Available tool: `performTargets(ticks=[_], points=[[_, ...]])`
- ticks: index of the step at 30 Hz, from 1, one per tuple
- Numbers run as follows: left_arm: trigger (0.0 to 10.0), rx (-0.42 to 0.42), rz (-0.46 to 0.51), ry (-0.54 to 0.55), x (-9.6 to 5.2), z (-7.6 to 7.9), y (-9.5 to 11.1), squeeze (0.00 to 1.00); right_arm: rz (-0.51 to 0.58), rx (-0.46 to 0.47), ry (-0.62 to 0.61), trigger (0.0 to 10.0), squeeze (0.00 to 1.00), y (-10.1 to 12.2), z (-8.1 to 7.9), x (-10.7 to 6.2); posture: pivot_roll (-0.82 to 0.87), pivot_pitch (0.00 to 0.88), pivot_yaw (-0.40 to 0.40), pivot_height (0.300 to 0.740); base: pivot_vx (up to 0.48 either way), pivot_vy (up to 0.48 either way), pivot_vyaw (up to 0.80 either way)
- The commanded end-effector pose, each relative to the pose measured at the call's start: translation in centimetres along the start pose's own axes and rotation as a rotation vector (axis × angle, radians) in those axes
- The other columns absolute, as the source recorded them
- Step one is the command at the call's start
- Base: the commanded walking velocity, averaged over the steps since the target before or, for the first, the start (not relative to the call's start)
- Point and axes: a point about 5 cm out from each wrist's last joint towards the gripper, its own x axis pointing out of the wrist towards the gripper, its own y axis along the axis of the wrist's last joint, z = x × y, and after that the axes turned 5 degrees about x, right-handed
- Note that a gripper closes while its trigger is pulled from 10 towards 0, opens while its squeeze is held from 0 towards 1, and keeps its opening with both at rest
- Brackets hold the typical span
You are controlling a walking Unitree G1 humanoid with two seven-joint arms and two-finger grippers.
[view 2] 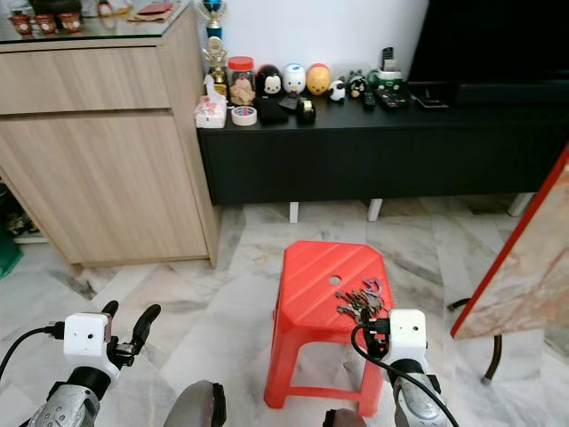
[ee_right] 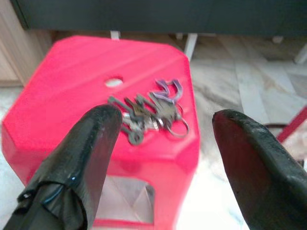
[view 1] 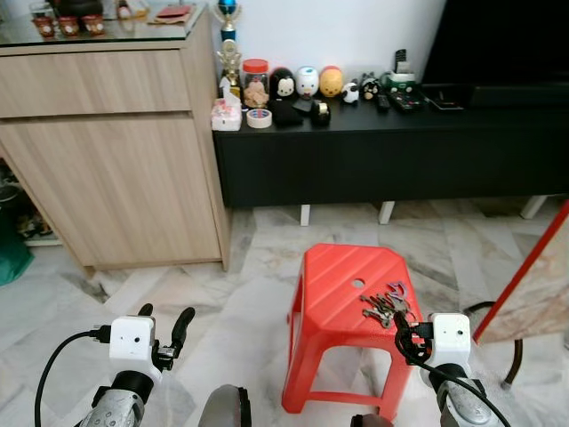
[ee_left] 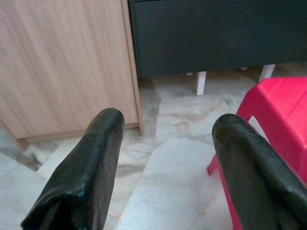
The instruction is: Hang keys on a hook
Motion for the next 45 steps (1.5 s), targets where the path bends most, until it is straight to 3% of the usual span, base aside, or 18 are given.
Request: performTargets(ticks=[1,45], points=[[10.0,0.002,-0.002,-0.013,0.14,0.19,0.19,0.00,0.021,-0.012,0.011,10.0,0.00,0.51,-0.04,0.15,0.03,0.000,-0.005,0.584,0.000,0.000,0.00],[10.0,0.025,-0.018,-0.005,0.53,-0.18,0.04,0.00,0.057,-0.004,0.051,10.0,0.00,1.13,-0.56,0.56,0.03,0.000,-0.002,0.580,0.028,0.000,0.05]])
